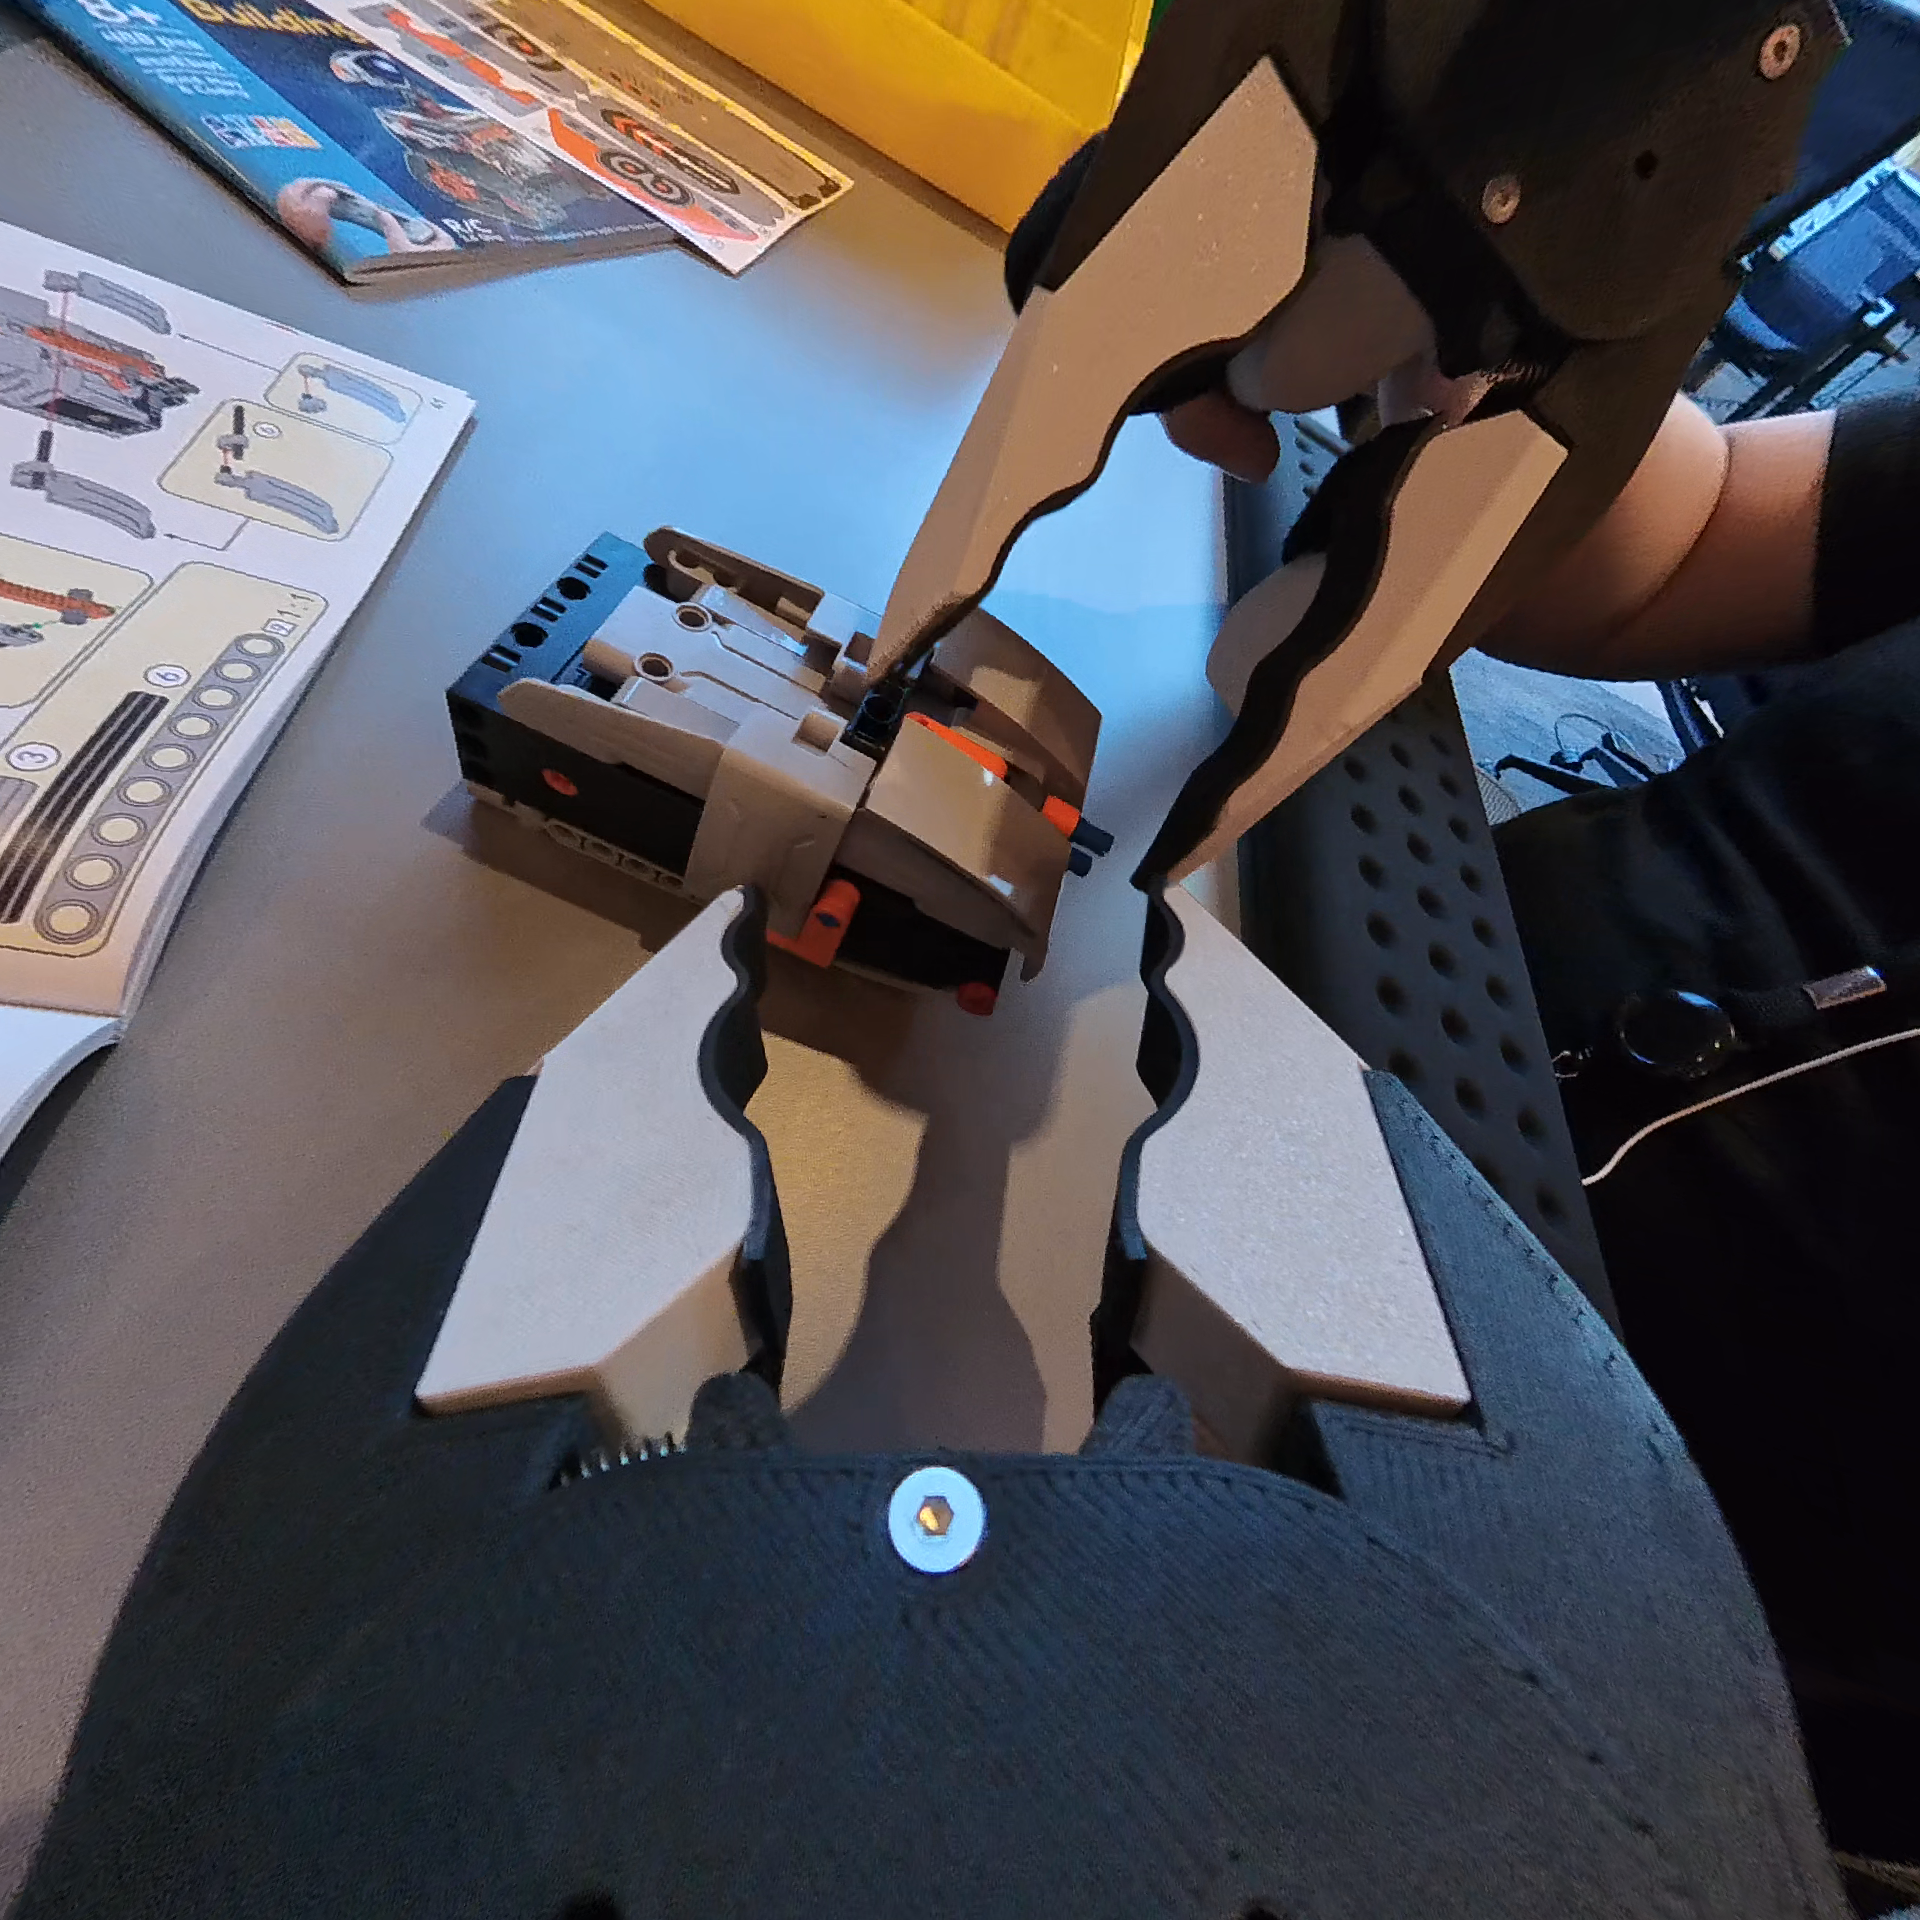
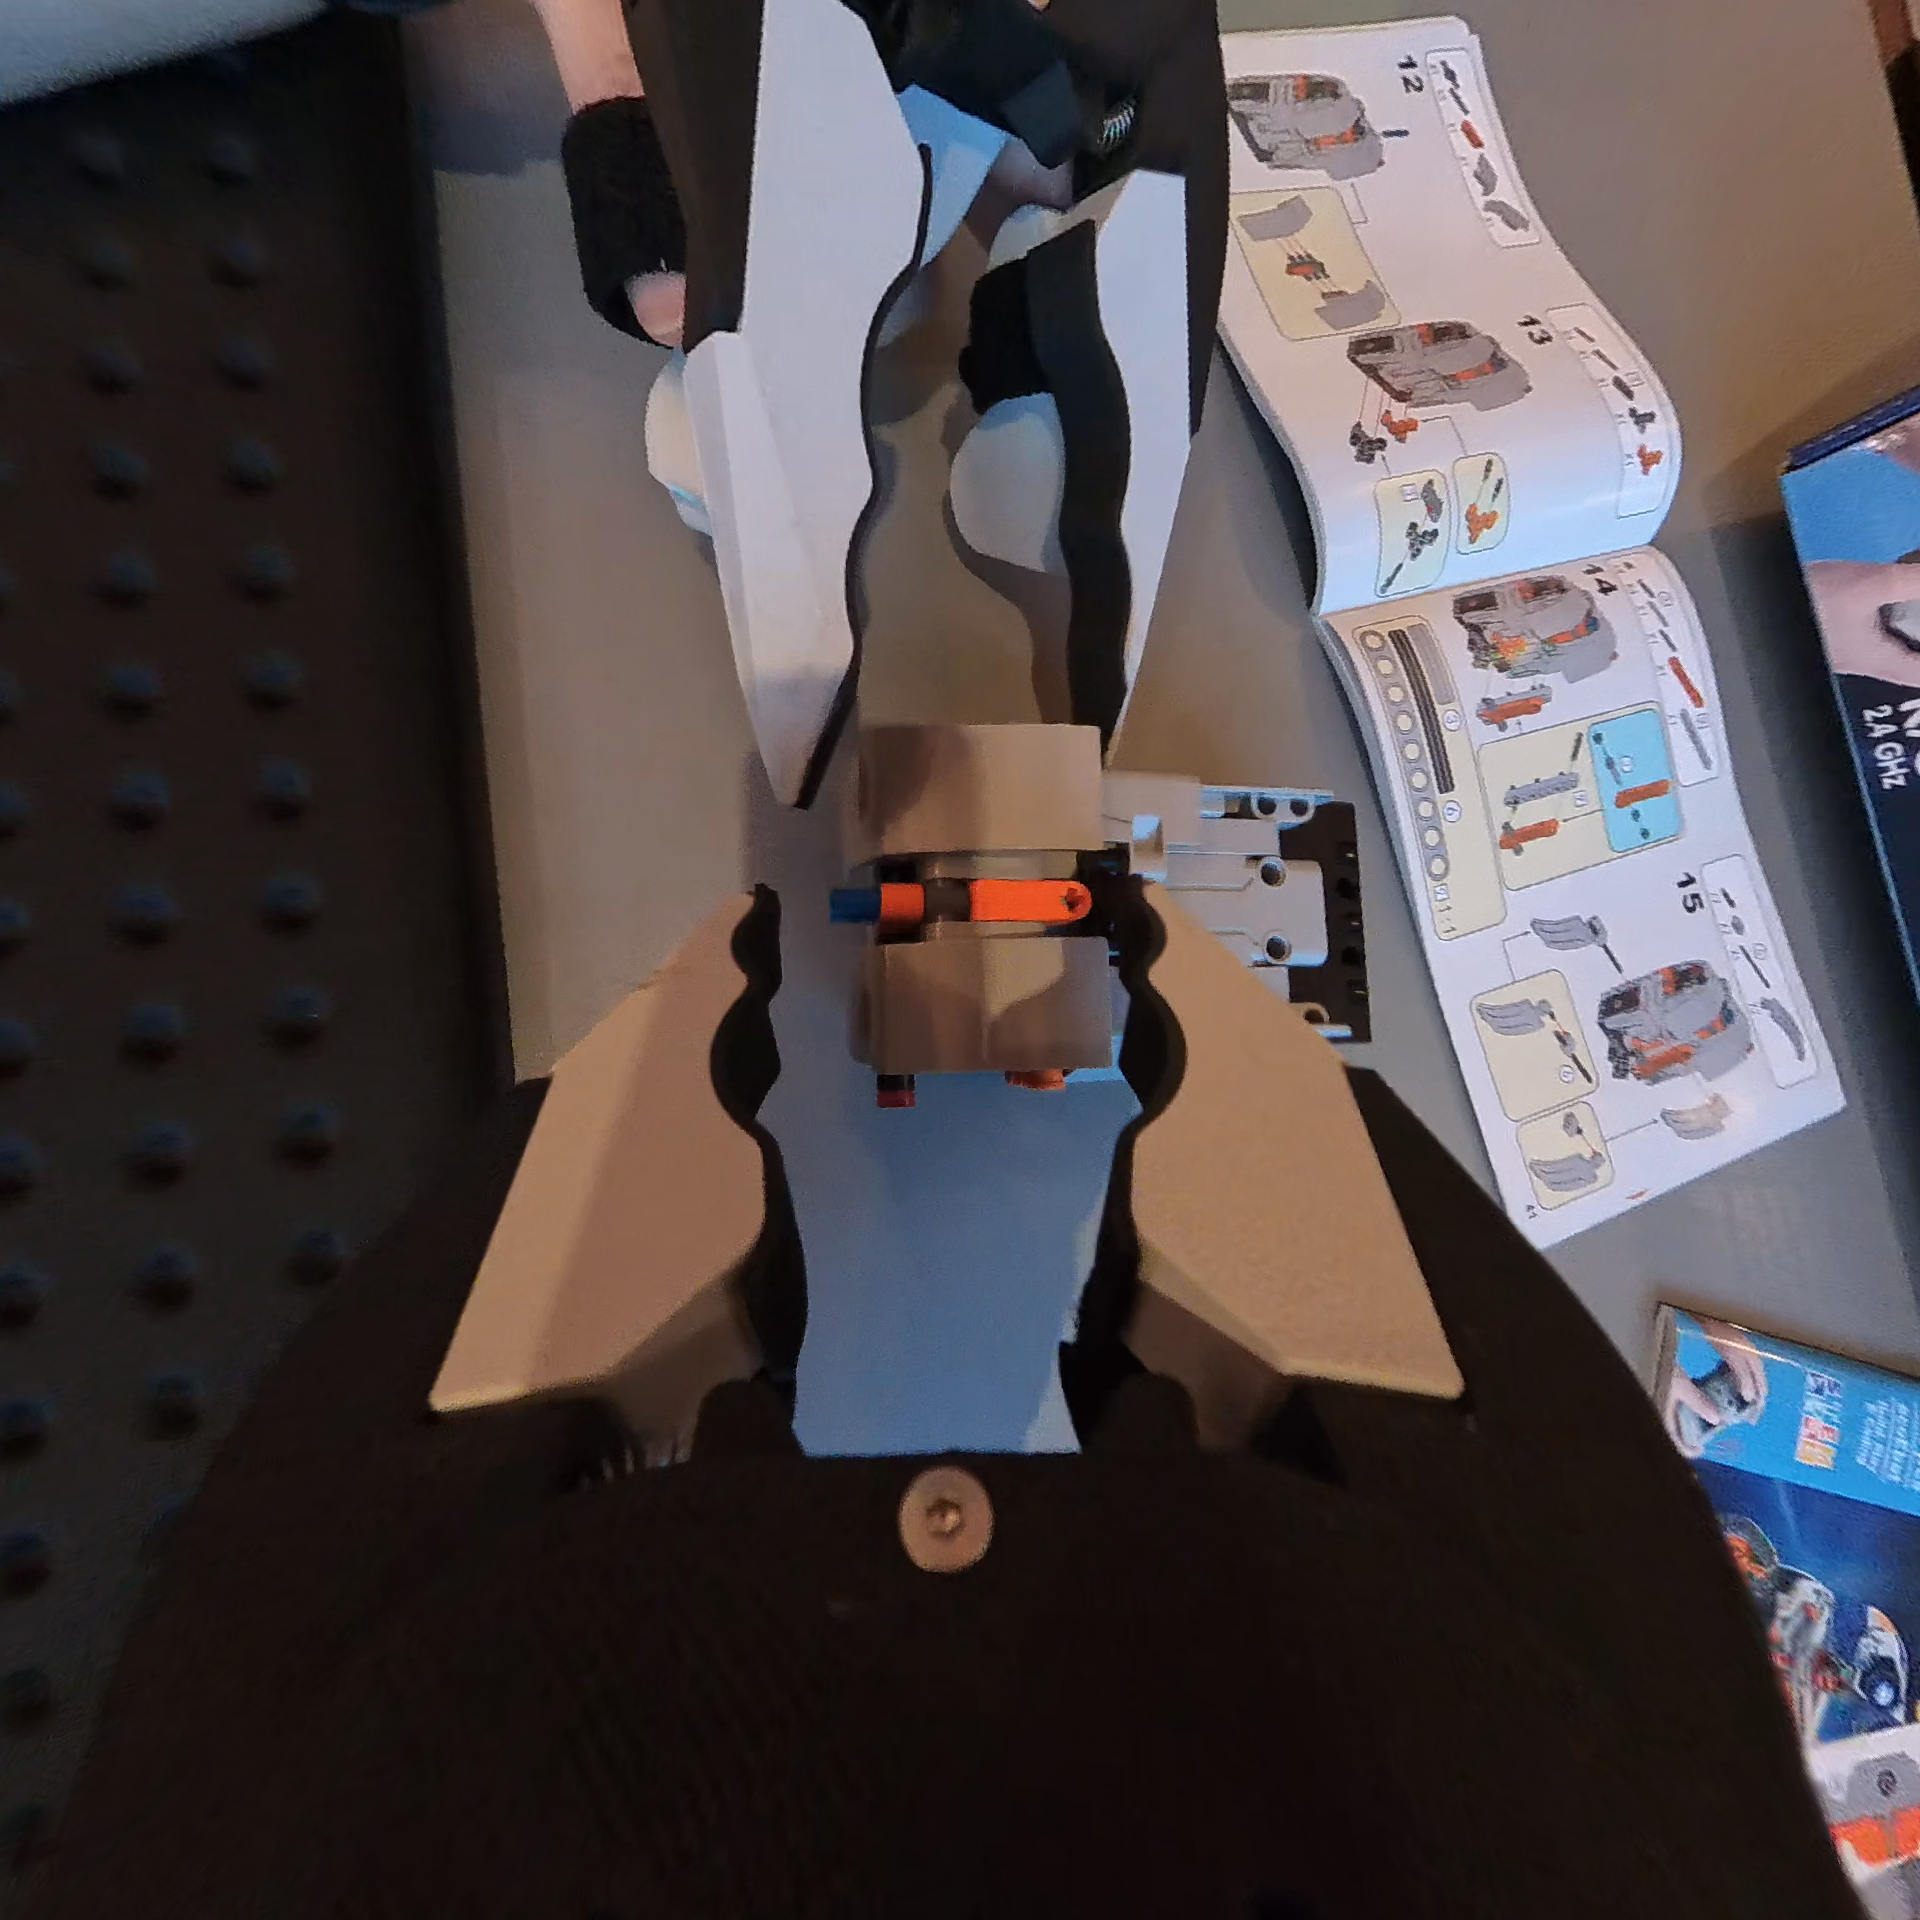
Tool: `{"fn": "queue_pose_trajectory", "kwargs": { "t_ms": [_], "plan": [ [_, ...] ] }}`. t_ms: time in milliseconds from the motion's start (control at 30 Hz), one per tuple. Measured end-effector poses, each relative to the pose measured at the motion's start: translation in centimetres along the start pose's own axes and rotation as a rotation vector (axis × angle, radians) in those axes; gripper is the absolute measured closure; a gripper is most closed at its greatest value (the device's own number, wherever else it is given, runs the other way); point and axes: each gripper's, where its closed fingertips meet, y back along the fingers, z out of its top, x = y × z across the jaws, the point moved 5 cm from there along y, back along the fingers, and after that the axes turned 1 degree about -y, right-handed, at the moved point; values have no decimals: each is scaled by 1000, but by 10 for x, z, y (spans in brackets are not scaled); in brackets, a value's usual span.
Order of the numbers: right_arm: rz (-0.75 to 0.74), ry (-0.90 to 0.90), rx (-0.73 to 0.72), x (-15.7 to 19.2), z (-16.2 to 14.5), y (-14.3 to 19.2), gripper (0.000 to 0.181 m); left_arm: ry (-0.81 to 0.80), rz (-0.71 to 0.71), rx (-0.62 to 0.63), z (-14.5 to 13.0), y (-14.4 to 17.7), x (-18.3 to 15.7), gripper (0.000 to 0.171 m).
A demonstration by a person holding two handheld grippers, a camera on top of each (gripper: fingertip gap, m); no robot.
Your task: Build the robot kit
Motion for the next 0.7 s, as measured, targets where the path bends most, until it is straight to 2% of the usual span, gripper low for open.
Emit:
{"fn": "queue_pose_trajectory", "kwargs": {
  "t_ms": [133,200,400,500,700],
  "plan": [
    [21,2,33,0,-2,1,125,-11,-18,25,-1,-2,-5,102],
    [6,60,67,-1,-5,3,132,-21,-22,38,-2,-3,-7,103],
    [58,192,139,2,-9,6,122,-26,-22,120,-11,-13,-6,100],
    [80,182,156,-2,-7,7,130,-19,-40,137,-12,-15,-8,100],
    [99,200,164,-3,-7,7,132,-24,-39,139,-12,-13,-7,103]
  ]
}}
